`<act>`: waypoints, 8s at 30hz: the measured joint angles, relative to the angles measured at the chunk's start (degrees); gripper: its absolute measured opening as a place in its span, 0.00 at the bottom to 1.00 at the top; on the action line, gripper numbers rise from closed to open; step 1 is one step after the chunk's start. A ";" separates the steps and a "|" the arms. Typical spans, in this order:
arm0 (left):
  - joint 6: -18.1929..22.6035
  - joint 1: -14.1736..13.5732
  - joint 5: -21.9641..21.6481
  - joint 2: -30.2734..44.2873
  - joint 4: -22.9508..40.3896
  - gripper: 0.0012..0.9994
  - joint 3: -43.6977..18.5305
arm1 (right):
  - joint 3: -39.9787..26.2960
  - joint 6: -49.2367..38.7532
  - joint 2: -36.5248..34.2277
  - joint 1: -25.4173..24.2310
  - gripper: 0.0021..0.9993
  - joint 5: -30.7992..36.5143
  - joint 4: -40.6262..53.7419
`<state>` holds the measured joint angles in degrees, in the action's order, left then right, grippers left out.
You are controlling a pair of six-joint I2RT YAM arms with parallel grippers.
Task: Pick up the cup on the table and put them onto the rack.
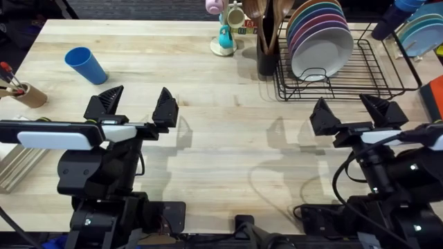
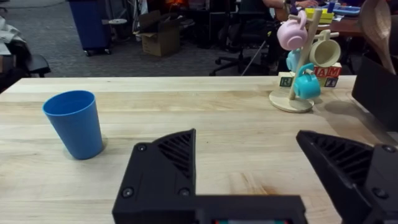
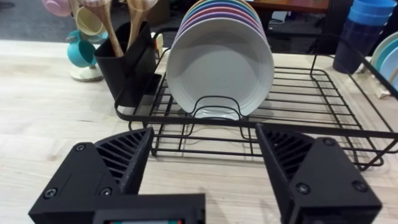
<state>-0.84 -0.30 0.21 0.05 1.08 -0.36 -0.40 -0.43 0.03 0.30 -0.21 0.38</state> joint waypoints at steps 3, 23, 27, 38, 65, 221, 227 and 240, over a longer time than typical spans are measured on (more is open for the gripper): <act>0.00 0.00 0.00 0.00 0.00 0.99 0.00 | -0.07 -0.02 -0.02 0.00 0.99 0.03 0.57; -1.16 0.00 -1.68 3.27 15.56 0.99 -9.93 | -5.38 -1.15 -0.69 -0.11 0.99 1.11 9.17; -1.20 0.01 -3.66 10.40 21.31 0.99 -21.31 | -13.55 -1.30 -4.37 -0.11 0.99 1.33 15.25; 0.85 0.00 -6.05 43.23 34.19 0.99 -52.39 | -34.19 -1.28 -24.00 -0.11 0.99 1.49 17.62; 3.92 15.76 -4.69 69.32 49.27 0.99 -78.12 | -62.96 0.02 -55.39 -0.11 0.99 0.57 32.68; 10.45 -50.77 -1.25 98.00 20.01 0.04 -82.97 | -63.19 0.02 -48.04 -11.74 0.99 2.56 50.38; 10.45 -50.77 -1.27 100.66 19.21 0.04 -82.97 | -63.19 0.02 -48.04 -11.74 0.99 2.56 50.38; 10.45 -50.77 -2.50 105.72 18.40 0.04 -82.97 | -63.19 0.02 -48.04 -11.74 0.99 0.98 50.38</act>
<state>9.61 -51.07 -2.30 105.77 19.49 -83.33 -63.59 -0.40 -48.01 -11.44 0.77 50.76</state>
